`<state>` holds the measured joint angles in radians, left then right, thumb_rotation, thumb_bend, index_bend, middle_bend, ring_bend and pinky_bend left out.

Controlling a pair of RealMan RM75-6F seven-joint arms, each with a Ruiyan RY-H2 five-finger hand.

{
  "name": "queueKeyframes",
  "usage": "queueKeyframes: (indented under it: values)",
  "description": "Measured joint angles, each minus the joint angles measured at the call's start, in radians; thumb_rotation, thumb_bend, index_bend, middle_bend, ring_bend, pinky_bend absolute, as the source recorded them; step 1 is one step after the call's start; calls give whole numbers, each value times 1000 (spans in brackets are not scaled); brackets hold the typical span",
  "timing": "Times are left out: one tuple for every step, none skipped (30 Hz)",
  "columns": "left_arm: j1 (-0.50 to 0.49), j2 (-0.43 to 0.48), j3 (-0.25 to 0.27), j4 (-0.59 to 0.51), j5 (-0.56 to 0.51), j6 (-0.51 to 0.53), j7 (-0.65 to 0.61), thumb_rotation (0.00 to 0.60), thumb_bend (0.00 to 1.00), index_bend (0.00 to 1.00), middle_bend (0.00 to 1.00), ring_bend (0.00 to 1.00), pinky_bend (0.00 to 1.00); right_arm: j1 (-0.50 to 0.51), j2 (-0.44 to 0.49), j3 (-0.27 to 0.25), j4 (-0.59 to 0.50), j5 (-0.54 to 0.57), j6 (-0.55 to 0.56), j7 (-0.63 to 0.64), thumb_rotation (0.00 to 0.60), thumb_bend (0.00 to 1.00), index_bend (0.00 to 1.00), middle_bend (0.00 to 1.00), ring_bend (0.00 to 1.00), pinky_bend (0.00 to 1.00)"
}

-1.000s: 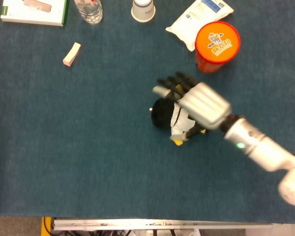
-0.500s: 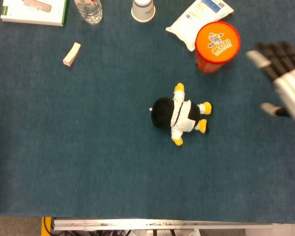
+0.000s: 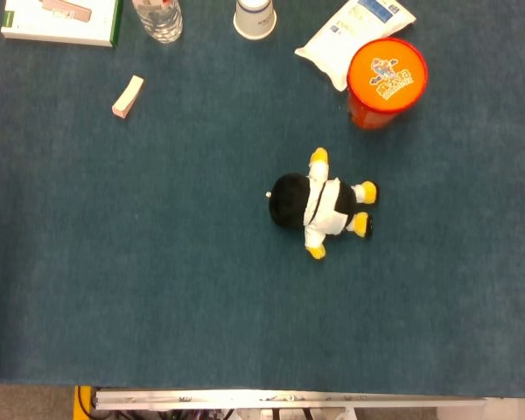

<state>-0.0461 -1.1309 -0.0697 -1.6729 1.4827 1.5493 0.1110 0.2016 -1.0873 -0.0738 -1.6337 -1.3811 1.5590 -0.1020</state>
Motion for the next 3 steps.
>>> queueKeyframes:
  values:
    - [0,-2,0,0,0,0,1,600,249,139,282,259,151,-10,-1,1,8,4,0,7,600,0,0,36,0,81]
    - [-1,-3,0,0,0,0,3,600,249,139,282,259,151,-17,-2,2,13,7,-1,14,600,0,0,36,0,81]
    - [-1,-4,0,1,-1,-1,4,600,249,139,282,259,151,-25,-4,6,19,8,-3,22,600,0,0,36,0,81]
